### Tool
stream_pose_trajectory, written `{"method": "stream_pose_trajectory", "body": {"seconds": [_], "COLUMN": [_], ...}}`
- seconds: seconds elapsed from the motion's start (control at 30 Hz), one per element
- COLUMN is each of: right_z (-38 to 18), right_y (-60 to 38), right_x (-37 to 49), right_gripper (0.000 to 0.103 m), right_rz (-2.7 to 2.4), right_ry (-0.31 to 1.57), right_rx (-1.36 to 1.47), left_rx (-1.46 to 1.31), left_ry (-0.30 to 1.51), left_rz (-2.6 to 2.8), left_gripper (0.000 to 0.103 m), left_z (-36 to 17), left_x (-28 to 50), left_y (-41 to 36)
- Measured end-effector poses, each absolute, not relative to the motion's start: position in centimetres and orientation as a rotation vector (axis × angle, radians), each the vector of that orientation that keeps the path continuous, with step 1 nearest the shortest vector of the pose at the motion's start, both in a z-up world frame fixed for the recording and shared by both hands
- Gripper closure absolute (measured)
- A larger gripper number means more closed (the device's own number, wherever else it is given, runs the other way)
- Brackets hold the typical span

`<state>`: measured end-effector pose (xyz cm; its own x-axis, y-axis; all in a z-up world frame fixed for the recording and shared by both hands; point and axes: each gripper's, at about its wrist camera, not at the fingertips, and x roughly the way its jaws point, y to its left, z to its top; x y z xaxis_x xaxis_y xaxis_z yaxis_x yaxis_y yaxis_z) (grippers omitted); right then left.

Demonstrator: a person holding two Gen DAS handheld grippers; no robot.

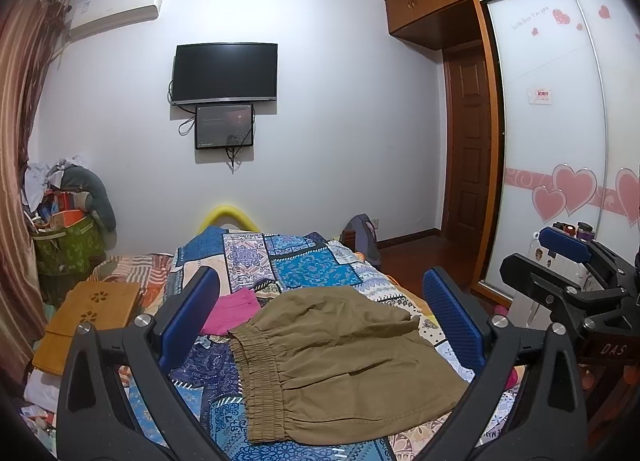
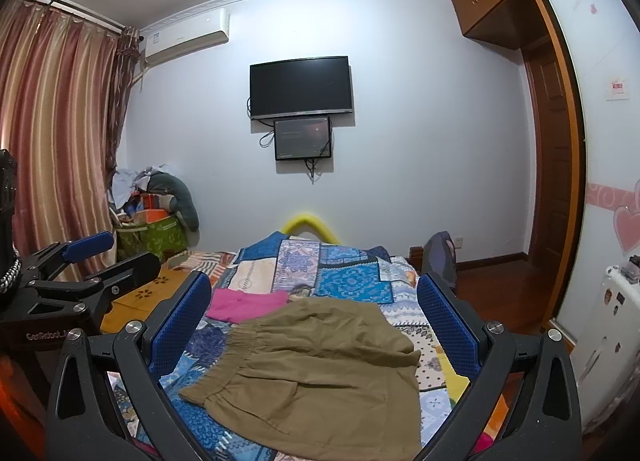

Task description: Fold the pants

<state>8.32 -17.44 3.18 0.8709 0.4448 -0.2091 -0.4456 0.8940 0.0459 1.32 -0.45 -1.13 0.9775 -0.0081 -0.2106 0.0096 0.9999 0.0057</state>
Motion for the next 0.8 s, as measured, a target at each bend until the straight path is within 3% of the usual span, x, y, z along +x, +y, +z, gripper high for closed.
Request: {"method": "stream_pose_trajectory", "body": {"seconds": [0.8], "right_z": [3.21], "right_y": [-17.52], "right_x": [8.81], "right_gripper": [0.0], "right_rz": [0.464], "right_ry": [0.231], "right_rx": [-0.001], "left_rx": [0.005], "left_ry": [0.221], "left_rz": [-0.009], "left_gripper": [0.0], "left_z": [-1.12], "left_x": [1.61], "left_y": [-0.67]}}
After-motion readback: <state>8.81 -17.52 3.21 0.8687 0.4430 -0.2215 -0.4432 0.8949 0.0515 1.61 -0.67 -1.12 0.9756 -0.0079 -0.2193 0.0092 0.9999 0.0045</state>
